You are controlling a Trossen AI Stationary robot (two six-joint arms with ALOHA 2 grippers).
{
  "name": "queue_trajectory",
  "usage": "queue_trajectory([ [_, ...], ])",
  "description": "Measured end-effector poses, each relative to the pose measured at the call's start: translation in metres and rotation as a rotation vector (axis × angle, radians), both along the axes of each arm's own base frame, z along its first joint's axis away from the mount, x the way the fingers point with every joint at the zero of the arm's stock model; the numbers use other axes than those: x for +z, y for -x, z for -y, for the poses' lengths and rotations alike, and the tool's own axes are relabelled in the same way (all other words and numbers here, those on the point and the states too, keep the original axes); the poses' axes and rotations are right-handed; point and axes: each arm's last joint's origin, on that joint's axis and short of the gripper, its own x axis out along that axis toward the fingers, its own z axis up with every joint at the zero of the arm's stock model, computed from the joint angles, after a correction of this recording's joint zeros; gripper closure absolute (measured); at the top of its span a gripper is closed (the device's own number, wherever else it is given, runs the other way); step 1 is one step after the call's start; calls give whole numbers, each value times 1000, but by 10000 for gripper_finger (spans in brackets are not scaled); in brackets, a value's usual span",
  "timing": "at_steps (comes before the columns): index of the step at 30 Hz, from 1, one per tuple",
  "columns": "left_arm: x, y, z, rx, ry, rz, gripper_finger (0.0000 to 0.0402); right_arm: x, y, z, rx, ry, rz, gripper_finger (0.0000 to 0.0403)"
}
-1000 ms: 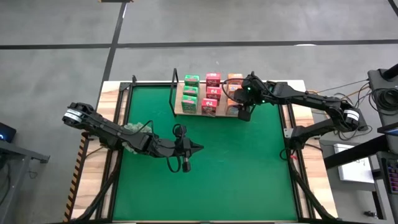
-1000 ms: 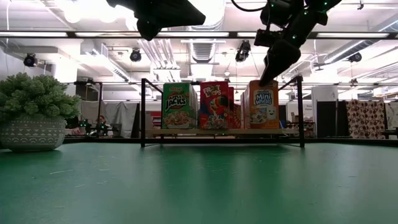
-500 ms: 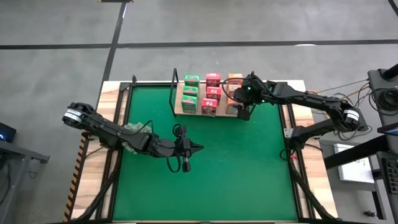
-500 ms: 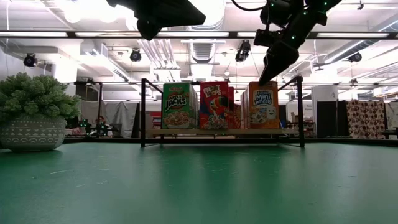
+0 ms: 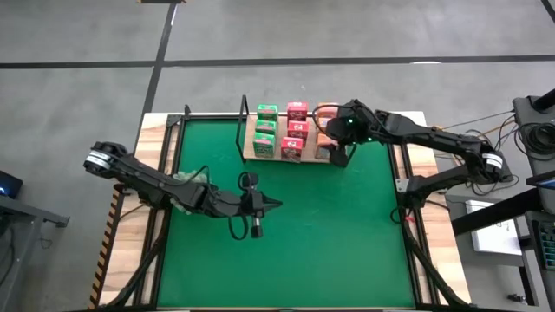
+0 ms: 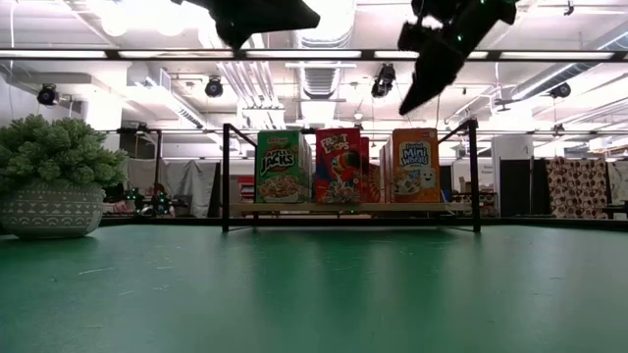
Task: Stack cereal on shelf
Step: Adjust the red cereal box on the shelf
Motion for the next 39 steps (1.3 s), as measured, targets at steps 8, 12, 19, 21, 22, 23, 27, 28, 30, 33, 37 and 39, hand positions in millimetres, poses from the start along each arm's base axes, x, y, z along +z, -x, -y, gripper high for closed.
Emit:
queue_trajectory([
  [8,16,20,-7,-9,-139,3,402,15,-28,-20,109,13,192,244],
  [12,18,36,-15,41,-182,12,402,13,-42,-20,116,37,256,310],
  [19,33,63,-25,84,-197,81,402,1,-68,-11,129,80,317,390],
  [21,37,68,-27,86,-192,99,402,-4,-75,-9,129,74,305,390],
  [22,37,71,-28,87,-191,103,402,-6,-78,-7,127,69,298,390],
  [23,37,73,-28,87,-190,107,402,-9,-82,-6,126,65,291,390],
  [27,37,78,-30,84,-203,107,402,-22,-94,-2,129,52,233,390],
  [28,37,78,-30,84,-206,106,402,-25,-96,-1,126,50,206,390],
  [30,37,78,-30,82,-213,104,402,-27,-98,1,105,60,169,390],
  [33,37,78,-30,77,-235,101,402,-30,-98,1,93,79,135,390],
  [37,38,78,-30,75,-247,106,402,-32,-94,1,88,71,89,390],
  [39,39,78,-30,75,-248,108,402,-30,-91,-1,98,77,75,390],
])
